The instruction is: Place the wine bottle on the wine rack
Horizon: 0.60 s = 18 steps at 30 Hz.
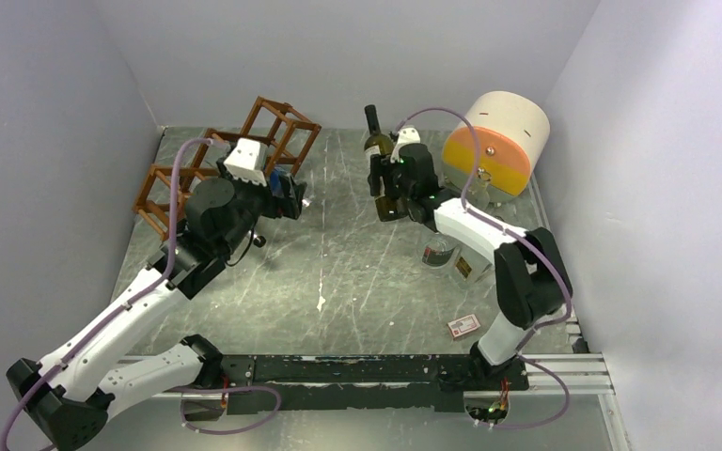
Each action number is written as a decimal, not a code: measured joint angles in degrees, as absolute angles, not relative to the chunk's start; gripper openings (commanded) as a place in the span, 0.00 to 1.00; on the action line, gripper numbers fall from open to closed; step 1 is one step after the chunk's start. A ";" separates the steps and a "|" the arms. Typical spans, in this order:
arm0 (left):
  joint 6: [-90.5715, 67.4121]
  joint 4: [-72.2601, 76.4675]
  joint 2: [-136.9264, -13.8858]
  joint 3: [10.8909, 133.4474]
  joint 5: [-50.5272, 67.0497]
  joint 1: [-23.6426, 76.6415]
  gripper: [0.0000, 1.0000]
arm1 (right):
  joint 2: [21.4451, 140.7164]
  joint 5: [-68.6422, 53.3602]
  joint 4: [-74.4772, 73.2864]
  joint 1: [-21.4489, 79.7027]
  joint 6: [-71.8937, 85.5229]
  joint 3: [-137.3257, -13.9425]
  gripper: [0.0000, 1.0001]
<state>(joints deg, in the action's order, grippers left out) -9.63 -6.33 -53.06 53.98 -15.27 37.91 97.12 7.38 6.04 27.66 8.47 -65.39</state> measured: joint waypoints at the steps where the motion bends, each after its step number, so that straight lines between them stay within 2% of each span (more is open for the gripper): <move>1: -10.63 -7.14 -53.74 55.37 -15.49 37.91 0.97 | 95.77 6.61 7.18 27.68 8.49 -64.40 0.35; 7: -17.37 -8.21 -54.87 59.29 -13.34 37.69 0.97 | 86.46 0.34 12.25 27.73 9.04 -58.89 0.35; 13: -25.76 -5.10 -57.74 59.53 -4.21 37.69 0.97 | 76.07 -7.86 18.35 27.73 12.99 -52.01 0.35; 18: -29.21 0.62 -61.04 59.16 3.55 37.69 0.97 | 73.06 -14.83 21.91 28.01 17.30 -49.71 0.35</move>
